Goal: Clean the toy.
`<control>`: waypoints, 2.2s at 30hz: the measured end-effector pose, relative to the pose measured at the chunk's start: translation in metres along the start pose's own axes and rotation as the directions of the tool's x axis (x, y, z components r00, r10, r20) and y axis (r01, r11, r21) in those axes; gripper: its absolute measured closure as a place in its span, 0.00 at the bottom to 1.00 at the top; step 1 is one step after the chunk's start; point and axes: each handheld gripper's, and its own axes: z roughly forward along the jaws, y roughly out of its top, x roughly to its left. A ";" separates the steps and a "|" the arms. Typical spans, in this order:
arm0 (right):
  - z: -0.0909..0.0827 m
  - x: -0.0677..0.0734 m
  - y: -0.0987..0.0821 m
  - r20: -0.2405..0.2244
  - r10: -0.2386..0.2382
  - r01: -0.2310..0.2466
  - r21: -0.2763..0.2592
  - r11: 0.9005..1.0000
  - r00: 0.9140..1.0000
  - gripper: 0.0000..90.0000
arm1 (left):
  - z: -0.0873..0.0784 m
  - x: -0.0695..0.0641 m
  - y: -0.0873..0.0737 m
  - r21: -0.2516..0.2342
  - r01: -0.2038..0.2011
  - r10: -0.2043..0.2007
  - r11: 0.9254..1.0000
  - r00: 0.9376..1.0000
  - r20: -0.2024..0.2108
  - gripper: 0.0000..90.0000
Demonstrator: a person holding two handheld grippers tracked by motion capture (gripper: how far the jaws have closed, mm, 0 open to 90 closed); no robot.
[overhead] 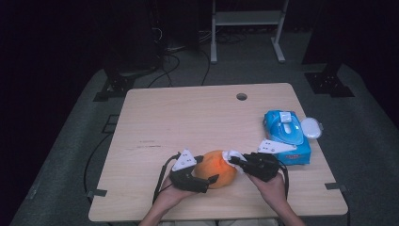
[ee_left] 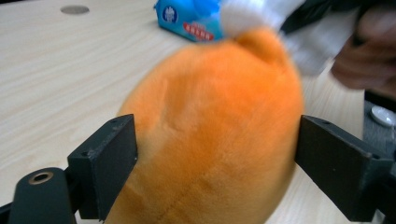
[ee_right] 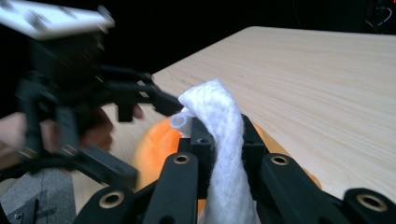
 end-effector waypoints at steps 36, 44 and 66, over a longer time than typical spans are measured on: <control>-0.003 -0.005 -0.002 0.057 -0.045 0.043 0.039 0.998 0.997 0.89 | 0.000 0.001 0.010 0.021 0.034 -0.034 0.999 0.999 -0.009 0.20; 0.009 0.014 -0.002 -0.018 -0.082 0.083 0.050 0.995 0.996 0.89 | 0.001 0.000 0.003 0.051 0.003 -0.003 0.999 1.000 -0.003 0.37; 0.009 0.004 -0.010 -0.003 -0.017 0.017 0.048 0.999 1.000 0.89 | -0.008 -0.004 0.010 0.059 -0.027 0.026 0.998 0.999 0.024 0.40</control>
